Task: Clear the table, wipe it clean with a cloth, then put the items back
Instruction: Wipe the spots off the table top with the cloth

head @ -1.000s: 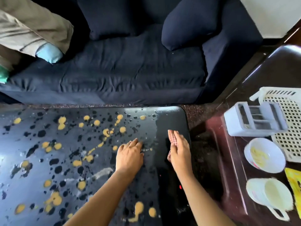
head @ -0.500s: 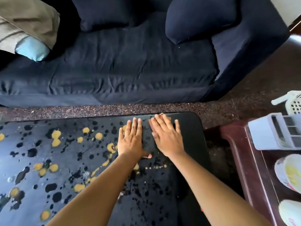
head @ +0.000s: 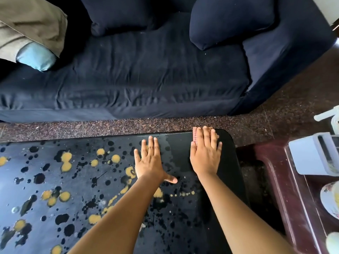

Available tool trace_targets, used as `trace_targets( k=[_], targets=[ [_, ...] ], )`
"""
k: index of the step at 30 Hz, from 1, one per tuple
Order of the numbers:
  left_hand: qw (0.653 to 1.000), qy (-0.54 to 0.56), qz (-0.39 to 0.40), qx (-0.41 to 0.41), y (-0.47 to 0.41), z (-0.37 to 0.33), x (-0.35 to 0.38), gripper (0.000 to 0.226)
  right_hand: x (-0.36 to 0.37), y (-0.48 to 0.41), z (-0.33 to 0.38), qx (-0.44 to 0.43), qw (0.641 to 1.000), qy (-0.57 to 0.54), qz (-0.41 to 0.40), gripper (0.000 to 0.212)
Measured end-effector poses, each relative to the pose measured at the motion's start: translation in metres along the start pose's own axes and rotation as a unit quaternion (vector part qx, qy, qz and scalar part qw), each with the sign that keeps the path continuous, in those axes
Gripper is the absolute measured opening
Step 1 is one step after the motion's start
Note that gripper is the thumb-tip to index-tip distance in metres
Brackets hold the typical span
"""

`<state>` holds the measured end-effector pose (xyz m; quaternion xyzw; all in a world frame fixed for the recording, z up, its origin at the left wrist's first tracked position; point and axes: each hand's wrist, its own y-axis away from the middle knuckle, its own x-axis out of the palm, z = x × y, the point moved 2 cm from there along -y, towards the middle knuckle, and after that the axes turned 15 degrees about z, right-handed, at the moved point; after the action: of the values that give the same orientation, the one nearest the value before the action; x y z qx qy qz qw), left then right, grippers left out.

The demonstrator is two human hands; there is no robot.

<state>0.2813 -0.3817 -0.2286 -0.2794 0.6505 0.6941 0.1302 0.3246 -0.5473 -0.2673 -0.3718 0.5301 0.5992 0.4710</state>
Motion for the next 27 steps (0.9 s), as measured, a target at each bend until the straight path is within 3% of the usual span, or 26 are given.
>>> trace_targets(
  k=[2,3,6,8,10,13,14,15,18,20,25,27],
  targets=[
    [1.0,0.006,0.0,0.0,-0.003,0.002,-0.002,0.155,0.001,0.002,0.018,0.034,0.999,-0.023,-0.01,0.057],
    [1.0,0.007,-0.001,0.0,-0.004,0.002,-0.002,0.156,0.003,0.004,0.033,0.005,1.0,-0.024,-0.005,0.057],
    [1.0,0.017,-0.003,-0.004,-0.005,0.005,0.0,0.155,0.014,0.012,0.069,-0.182,0.982,0.022,0.052,0.056],
    [1.0,0.026,-0.001,-0.008,-0.003,0.006,0.002,0.155,0.015,0.011,0.061,-0.233,0.97,0.039,0.056,0.055],
    [1.0,0.023,0.006,-0.005,-0.001,0.006,0.002,0.156,0.012,0.009,0.037,-0.163,0.986,0.028,0.025,0.055],
    [1.0,0.02,0.001,0.001,-0.001,0.006,-0.001,0.156,0.005,0.009,0.023,0.026,0.999,-0.033,-0.013,0.057],
    [1.0,0.022,0.0,0.001,-0.001,0.006,-0.002,0.156,0.006,0.01,0.032,0.043,0.998,-0.049,-0.008,0.057],
    [1.0,0.023,-0.002,0.001,-0.002,0.006,-0.002,0.156,0.008,0.012,0.045,0.024,0.998,-0.053,0.008,0.057],
    [1.0,0.029,-0.004,0.004,-0.003,0.007,0.001,0.153,0.017,0.021,0.073,-0.144,0.986,0.005,0.08,0.058],
    [1.0,0.022,-0.005,0.005,-0.002,0.008,0.001,0.154,0.012,0.016,0.057,-0.186,0.98,0.027,0.071,0.056],
    [1.0,0.013,-0.008,0.005,0.0,0.01,-0.002,0.155,0.003,0.005,0.032,0.049,0.997,-0.046,0.029,0.056],
    [1.0,0.012,-0.017,0.005,-0.001,0.01,-0.002,0.154,0.005,0.006,0.06,0.022,0.997,-0.063,0.033,0.056]
  ],
)
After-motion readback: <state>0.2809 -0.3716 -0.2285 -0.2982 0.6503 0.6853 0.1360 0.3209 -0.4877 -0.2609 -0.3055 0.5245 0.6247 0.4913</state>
